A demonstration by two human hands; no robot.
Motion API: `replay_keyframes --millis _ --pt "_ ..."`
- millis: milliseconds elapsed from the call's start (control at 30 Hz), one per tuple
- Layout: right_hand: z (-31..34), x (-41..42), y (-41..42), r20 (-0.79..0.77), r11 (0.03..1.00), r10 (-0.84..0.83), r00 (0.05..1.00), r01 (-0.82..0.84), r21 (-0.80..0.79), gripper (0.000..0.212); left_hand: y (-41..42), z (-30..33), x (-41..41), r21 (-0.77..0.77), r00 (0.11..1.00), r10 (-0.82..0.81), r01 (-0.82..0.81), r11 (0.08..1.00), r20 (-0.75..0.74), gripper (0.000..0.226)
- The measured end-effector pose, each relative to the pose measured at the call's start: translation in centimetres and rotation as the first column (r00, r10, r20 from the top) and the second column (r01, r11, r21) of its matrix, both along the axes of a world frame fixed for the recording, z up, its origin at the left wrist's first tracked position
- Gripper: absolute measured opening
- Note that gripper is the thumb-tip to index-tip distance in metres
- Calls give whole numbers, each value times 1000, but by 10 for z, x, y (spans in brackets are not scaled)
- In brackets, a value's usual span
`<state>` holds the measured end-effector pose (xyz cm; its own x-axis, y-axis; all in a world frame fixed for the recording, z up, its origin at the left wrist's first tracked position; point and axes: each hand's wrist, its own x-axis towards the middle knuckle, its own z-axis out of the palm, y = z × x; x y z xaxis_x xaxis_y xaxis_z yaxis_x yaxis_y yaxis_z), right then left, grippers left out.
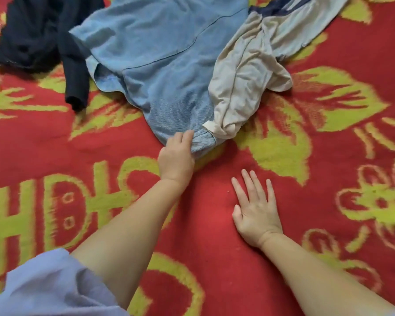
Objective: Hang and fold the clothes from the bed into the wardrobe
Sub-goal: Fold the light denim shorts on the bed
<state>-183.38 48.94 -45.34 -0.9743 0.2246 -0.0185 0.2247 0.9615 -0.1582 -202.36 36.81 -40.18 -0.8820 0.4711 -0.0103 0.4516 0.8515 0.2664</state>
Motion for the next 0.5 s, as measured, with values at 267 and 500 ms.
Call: replay_keyframes --millis 267,500 --pt "5 -3 1 61 1000 -17 998 17 8 65 -29 39 19 92 952 109 -140 986 286 17" --pt "99 20 -22 666 952 -31 745 226 -208 49 -180 116 157 368 824 346 -524 768 449 27"
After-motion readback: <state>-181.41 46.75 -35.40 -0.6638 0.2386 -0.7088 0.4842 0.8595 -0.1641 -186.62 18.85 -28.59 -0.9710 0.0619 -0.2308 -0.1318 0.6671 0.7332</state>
